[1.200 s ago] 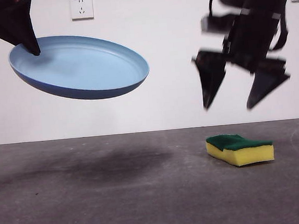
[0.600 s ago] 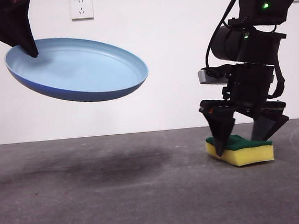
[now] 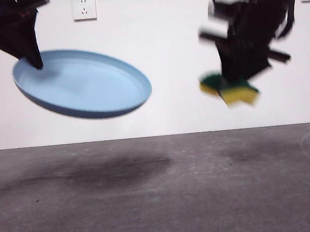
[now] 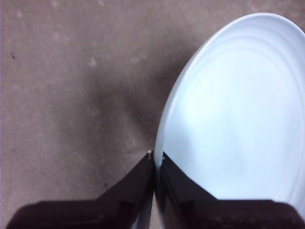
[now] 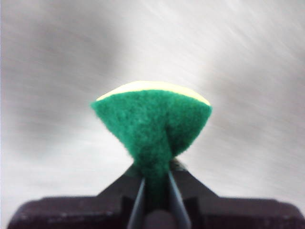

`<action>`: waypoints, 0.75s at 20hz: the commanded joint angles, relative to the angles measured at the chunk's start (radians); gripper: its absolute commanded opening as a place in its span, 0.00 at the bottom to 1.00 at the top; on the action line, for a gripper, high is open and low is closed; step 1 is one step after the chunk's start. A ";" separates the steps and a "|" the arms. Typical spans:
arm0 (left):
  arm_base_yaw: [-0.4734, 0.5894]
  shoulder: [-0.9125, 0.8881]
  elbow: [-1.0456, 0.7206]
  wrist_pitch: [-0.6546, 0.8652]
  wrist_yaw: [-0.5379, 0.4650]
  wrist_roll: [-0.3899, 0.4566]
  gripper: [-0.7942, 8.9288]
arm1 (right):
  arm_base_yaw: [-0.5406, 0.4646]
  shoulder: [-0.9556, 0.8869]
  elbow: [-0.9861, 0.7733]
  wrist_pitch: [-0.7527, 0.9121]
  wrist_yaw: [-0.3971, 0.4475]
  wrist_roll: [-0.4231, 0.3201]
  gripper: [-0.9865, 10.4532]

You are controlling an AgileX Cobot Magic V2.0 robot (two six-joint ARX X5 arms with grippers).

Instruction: Pick up the plate,pick up the cloth,clean the plate with the cloth

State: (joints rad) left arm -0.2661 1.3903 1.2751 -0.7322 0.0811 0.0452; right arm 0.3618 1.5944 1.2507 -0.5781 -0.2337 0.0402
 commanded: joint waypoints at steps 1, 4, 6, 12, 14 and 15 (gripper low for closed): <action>-0.015 0.050 -0.009 0.011 0.008 -0.025 0.07 | 0.029 -0.084 0.000 0.041 -0.147 0.077 0.07; -0.042 0.086 -0.009 0.016 0.119 -0.045 0.07 | 0.105 -0.144 0.000 0.115 -0.153 0.116 0.07; -0.076 0.087 -0.009 0.032 0.187 -0.049 0.07 | 0.164 -0.146 0.000 0.151 -0.137 0.143 0.07; -0.152 0.087 -0.009 0.069 0.270 -0.088 0.07 | 0.323 -0.069 0.000 0.195 0.190 0.135 0.07; -0.163 0.087 -0.009 0.090 0.301 -0.101 0.07 | 0.349 -0.032 0.000 0.232 0.187 0.135 0.07; -0.166 0.087 -0.009 0.102 0.324 -0.106 0.07 | 0.358 -0.017 0.000 0.240 0.183 0.136 0.07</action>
State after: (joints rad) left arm -0.4267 1.4776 1.2732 -0.6533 0.3725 -0.0483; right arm 0.7193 1.5597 1.2526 -0.3386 -0.0525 0.1696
